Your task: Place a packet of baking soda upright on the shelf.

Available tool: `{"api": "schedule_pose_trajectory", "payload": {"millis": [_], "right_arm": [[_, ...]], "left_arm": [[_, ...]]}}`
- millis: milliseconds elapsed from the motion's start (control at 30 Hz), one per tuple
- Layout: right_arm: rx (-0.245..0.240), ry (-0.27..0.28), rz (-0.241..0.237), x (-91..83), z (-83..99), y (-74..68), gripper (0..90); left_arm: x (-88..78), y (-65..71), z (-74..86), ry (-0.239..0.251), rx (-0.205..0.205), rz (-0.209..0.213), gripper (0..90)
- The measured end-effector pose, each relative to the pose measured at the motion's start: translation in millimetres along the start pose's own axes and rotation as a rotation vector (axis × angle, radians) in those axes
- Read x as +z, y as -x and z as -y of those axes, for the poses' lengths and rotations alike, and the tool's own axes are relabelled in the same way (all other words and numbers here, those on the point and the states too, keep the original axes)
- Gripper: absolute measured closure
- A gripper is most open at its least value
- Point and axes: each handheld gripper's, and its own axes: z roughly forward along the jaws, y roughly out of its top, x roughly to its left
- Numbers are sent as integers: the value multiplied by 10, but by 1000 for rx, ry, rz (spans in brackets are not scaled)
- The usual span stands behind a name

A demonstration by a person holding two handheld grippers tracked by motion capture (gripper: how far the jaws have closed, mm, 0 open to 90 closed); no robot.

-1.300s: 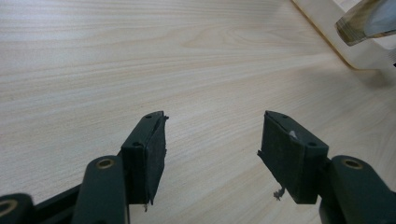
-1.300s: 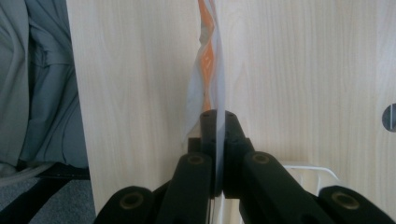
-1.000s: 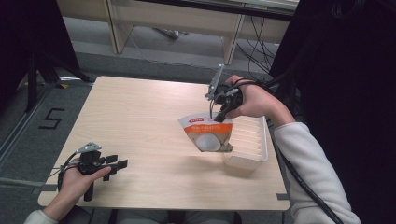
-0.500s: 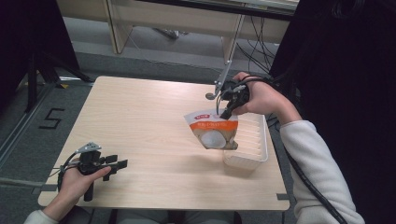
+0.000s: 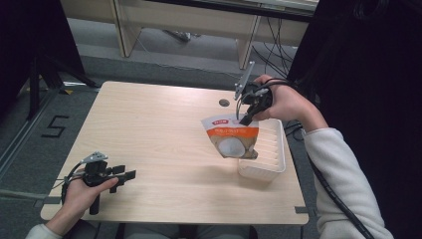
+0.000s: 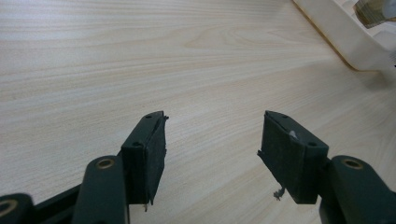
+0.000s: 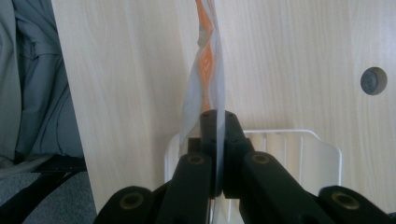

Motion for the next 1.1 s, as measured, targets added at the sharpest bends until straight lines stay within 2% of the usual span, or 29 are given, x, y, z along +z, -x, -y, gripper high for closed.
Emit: {"api": "schedule_pose_trajectory", "payload": {"millis": [133, 367, 400, 533, 567, 600, 667, 733, 1000, 1033, 1100], "right_arm": [[20, -4, 6, -23, 18, 1, 900], [10, 5, 6, -52, 53, 23, 900], [27, 2, 9, -63, 64, 18, 900], [14, 4, 10, -59, 86, 37, 900], [36, 2, 8, -65, 96, 25, 900], [20, 7, 7, -68, 102, 36, 900], [38, 0, 11, -75, 109, 29, 900], [25, 4, 10, -87, 128, 36, 900], [34, 8, 14, -162, 186, 40, 900], [55, 5, 20, -167, 204, 34, 900], [55, 10, 18, -172, 236, 44, 900]], "left_arm": [[-1, -1, 0, 0, -1, -1, 394], [-1, -1, 1, 0, -1, -1, 394], [-1, 0, 1, 0, -1, -1, 394], [-2, 0, 1, 0, -1, -3, 394], [-1, 1, 2, 0, -3, -2, 394], [-3, 2, 2, 0, -4, -5, 395], [-5, 4, 4, -1, -9, -7, 394], [-8, 0, 6, 2, -1, -10, 395], [-15, 0, 12, 5, 2, -16, 395], [-16, 2, 12, 1, 4, -14, 395], [-12, 5, 15, 3, 4, -11, 394]]}}
